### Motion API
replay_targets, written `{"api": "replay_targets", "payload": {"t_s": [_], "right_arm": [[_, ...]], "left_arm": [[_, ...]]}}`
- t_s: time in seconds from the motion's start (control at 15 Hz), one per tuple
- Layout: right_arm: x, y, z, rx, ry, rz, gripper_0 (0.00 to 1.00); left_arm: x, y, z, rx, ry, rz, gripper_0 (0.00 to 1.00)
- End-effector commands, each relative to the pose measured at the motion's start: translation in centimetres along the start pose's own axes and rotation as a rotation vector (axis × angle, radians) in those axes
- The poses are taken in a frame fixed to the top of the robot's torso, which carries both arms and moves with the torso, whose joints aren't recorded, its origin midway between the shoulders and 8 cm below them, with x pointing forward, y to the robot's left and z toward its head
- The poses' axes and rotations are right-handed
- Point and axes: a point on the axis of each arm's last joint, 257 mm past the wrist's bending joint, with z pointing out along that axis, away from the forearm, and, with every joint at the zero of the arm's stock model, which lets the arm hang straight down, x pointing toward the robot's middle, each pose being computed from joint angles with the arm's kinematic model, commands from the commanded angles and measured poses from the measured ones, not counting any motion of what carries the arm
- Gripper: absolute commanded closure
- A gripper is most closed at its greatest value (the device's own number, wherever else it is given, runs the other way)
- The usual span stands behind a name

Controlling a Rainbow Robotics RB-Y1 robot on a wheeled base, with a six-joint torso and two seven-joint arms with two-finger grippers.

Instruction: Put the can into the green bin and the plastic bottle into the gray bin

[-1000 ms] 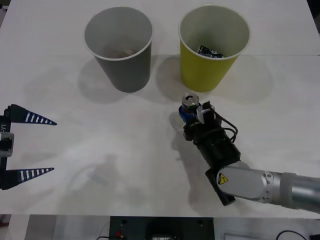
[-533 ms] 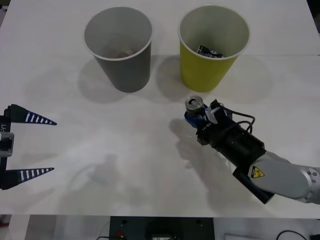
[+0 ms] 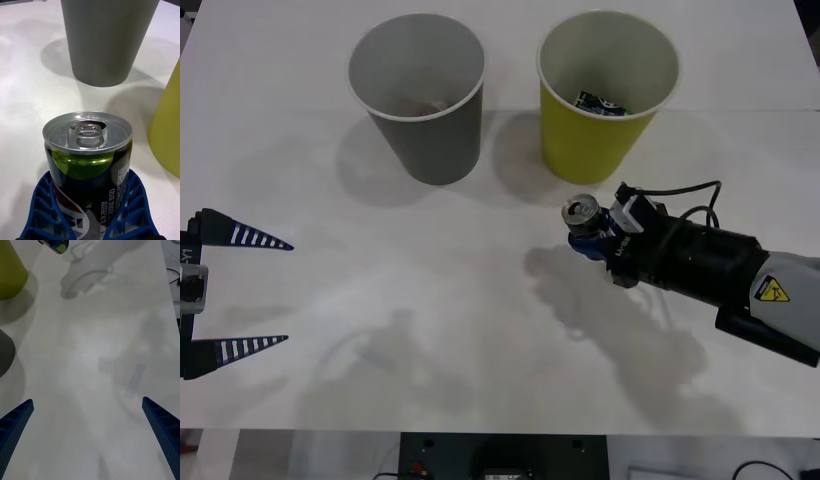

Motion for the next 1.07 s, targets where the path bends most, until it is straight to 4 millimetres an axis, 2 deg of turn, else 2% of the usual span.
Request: {"api": "replay_targets", "payload": {"t_s": [0.07, 0.53, 1.07], "right_arm": [[-0.3, -0.9, -2.8, -0.042, 0.043, 0.035, 1.0], [-2.6, -2.9, -7.0, -0.09, 0.137, 0.256, 1.0], [-4.8, -6.5, -13.7, 0.023, 0.312, 0.377, 1.0]], "left_arm": [[0.0, 0.0, 0.0, 0.0, 0.0, 0.0, 0.0], [0.0, 0.0, 0.0, 0.0, 0.0, 0.0, 0.0], [0.0, 0.0, 0.0, 0.0, 0.0, 0.0, 0.0]]}}
